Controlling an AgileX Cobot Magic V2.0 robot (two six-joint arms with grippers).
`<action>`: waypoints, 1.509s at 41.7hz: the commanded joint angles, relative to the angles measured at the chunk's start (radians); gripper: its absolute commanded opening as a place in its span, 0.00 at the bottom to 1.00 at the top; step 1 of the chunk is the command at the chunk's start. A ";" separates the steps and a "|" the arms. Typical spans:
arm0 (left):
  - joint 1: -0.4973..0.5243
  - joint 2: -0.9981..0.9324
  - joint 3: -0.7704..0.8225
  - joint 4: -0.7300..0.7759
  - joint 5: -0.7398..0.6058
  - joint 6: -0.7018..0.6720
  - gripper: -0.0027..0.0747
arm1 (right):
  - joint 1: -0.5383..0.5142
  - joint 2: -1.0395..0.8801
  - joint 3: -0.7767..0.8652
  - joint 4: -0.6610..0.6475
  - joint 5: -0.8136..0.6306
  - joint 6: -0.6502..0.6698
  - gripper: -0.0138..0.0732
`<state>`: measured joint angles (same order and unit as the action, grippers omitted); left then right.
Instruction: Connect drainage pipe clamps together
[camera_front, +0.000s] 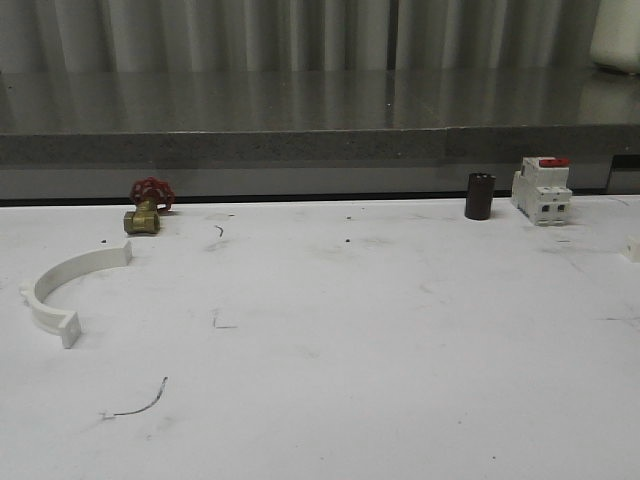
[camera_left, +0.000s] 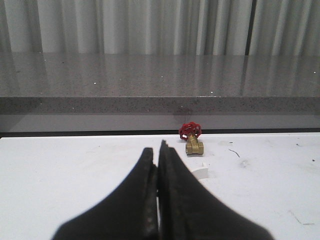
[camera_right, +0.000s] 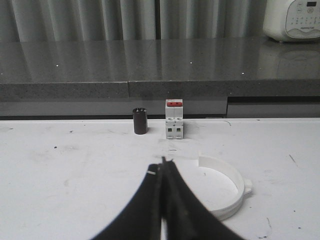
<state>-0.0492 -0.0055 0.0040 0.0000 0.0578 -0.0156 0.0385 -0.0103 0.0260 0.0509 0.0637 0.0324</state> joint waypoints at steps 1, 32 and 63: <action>0.002 -0.010 0.023 0.000 -0.081 -0.001 0.01 | -0.007 -0.016 -0.003 -0.002 -0.084 -0.004 0.08; 0.002 -0.010 0.023 0.006 -0.117 -0.001 0.01 | -0.007 -0.016 -0.004 -0.002 -0.113 -0.004 0.08; 0.002 0.367 -0.658 0.016 0.343 -0.001 0.01 | -0.007 0.395 -0.687 -0.026 0.415 -0.004 0.08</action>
<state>-0.0492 0.2912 -0.5923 0.0156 0.4145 -0.0156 0.0385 0.3042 -0.6014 0.0369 0.4896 0.0324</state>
